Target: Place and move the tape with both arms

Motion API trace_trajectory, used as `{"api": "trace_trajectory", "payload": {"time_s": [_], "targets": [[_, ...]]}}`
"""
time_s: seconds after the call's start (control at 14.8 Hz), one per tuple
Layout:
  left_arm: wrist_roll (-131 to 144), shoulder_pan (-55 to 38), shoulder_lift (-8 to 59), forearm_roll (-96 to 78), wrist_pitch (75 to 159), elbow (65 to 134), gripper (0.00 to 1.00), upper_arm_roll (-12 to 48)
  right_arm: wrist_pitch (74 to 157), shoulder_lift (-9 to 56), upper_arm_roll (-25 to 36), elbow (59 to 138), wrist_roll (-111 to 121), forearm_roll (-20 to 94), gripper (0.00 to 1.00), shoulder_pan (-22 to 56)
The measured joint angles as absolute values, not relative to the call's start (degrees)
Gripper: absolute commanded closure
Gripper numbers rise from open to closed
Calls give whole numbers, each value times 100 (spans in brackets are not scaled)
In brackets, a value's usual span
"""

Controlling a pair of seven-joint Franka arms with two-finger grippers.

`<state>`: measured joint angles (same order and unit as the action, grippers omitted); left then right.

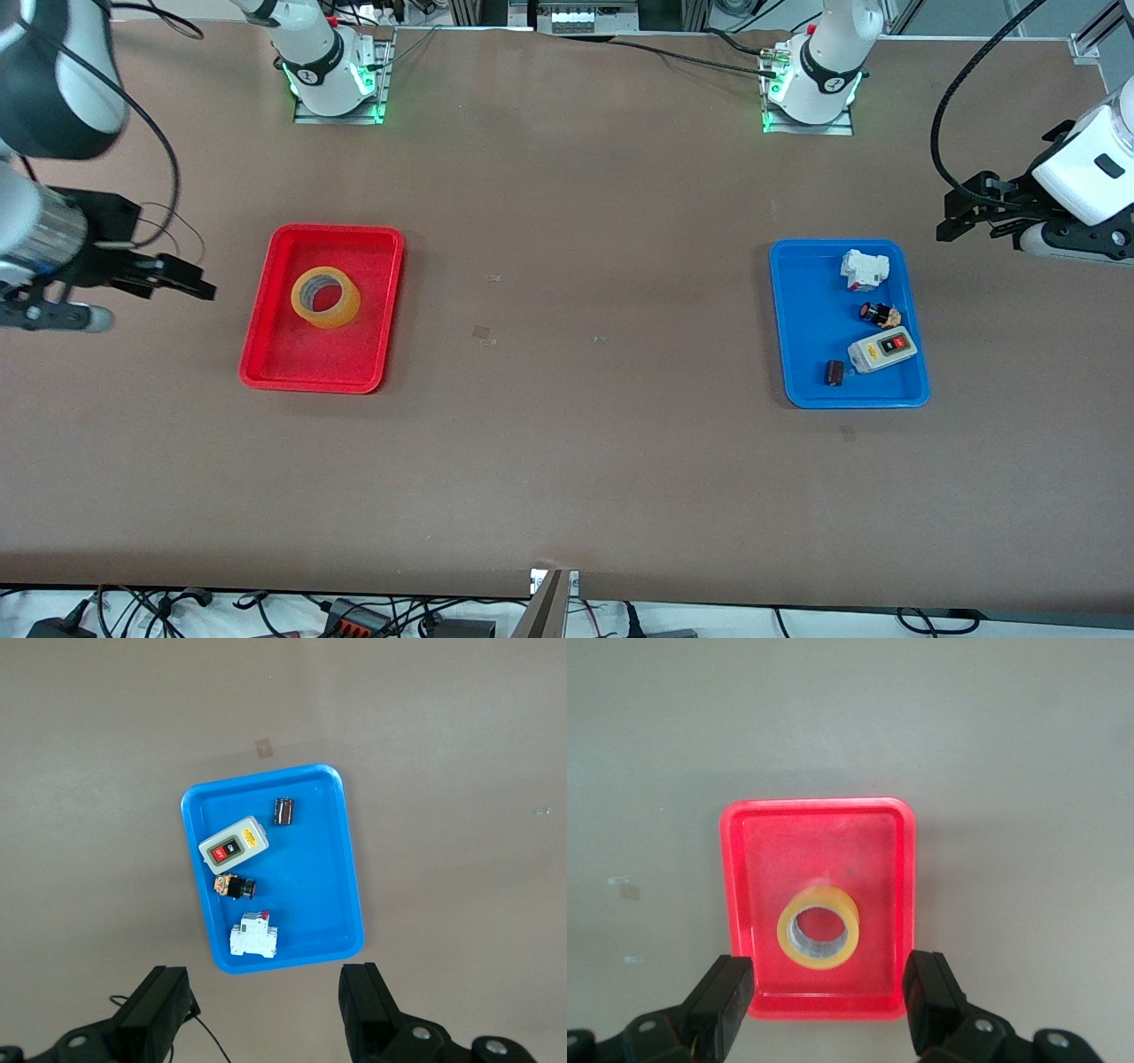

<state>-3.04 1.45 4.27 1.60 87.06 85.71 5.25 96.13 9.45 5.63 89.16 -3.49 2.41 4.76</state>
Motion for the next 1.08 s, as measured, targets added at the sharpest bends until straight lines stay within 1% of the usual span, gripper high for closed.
{"api": "trace_trajectory", "payload": {"time_s": [0.2, 0.47, 0.61, 1.08], "targets": [[-107, 148, 424, -116, 8711, 8557, 0, 493, 8938, 692, 603, 8480, -417, 144, 1, 466], [-99, 153, 420, -137, 8711, 8530, 0, 449, 8314, 74, 606, 8463, -439, 78, 1, 465], [-99, 154, 420, -124, 8711, 8523, 0, 445, 8230, -66, 601, 8527, -439, 20, 1, 469], [-100, 158, 421, -34, 8711, 8521, 0, 464, 8173, -170, 579, 8680, -439, -106, 1, 478]]}}
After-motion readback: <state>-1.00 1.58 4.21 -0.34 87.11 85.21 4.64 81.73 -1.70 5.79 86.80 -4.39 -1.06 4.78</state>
